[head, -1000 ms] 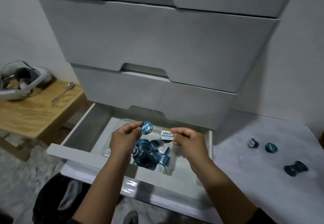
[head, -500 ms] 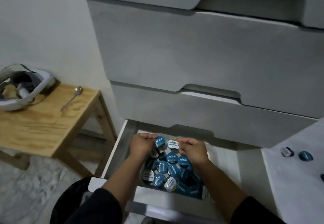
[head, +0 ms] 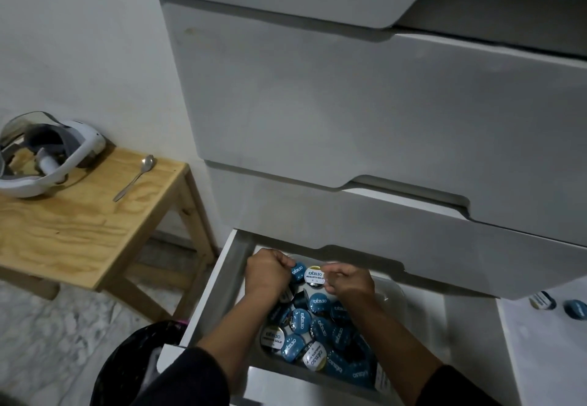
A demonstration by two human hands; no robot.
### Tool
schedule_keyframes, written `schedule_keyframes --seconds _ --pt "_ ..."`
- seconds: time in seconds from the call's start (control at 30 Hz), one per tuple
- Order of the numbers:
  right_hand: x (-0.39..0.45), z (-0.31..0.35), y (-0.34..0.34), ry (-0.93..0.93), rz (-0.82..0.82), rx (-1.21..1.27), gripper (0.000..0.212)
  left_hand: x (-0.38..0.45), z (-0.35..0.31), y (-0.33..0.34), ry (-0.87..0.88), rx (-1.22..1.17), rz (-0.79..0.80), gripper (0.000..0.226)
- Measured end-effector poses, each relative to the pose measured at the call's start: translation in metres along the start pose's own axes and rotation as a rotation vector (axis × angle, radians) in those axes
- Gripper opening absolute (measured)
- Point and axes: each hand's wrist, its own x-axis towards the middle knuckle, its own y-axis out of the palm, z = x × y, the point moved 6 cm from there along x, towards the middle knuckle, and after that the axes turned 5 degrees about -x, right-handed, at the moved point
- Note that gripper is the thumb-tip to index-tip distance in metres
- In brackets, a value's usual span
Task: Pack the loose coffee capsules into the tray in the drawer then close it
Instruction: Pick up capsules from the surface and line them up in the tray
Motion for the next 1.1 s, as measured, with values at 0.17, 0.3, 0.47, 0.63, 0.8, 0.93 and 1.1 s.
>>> schedule_keyframes --seconds 0.17,0.3,0.47,0.63,0.8,0.93,1.1 --pt "-0.001 -0.006 0.0 -0.027 0.0 -0.057 0.011 -0.002 -0.006 0.005 0.067 0.22 -0.033 0.013" --pt "-0.004 -0.007 -0.001 -0.063 0.01 -0.084 0.01 -0.008 -0.012 0.007 0.155 0.447 -0.036 0.014" --pt "-0.007 -0.006 0.0 -0.144 0.011 -0.163 0.009 -0.015 -0.018 0.007 0.242 0.558 -0.024 0.015" --pt "-0.015 0.007 0.001 -0.302 0.052 -0.379 0.015 -0.025 -0.024 0.0 0.311 0.509 0.041 0.018" --pt "-0.037 0.015 0.006 -0.449 0.058 -0.645 0.037 -0.057 -0.018 -0.013 0.44 0.524 0.074 0.029" --pt "-0.071 0.023 0.002 -0.718 -0.112 -0.78 0.039 -0.079 -0.012 -0.019 0.44 0.512 0.056 0.034" --pt "-0.101 0.021 -0.002 -0.885 -0.329 -0.884 0.036 -0.103 -0.015 -0.015 0.45 0.493 0.028 0.04"
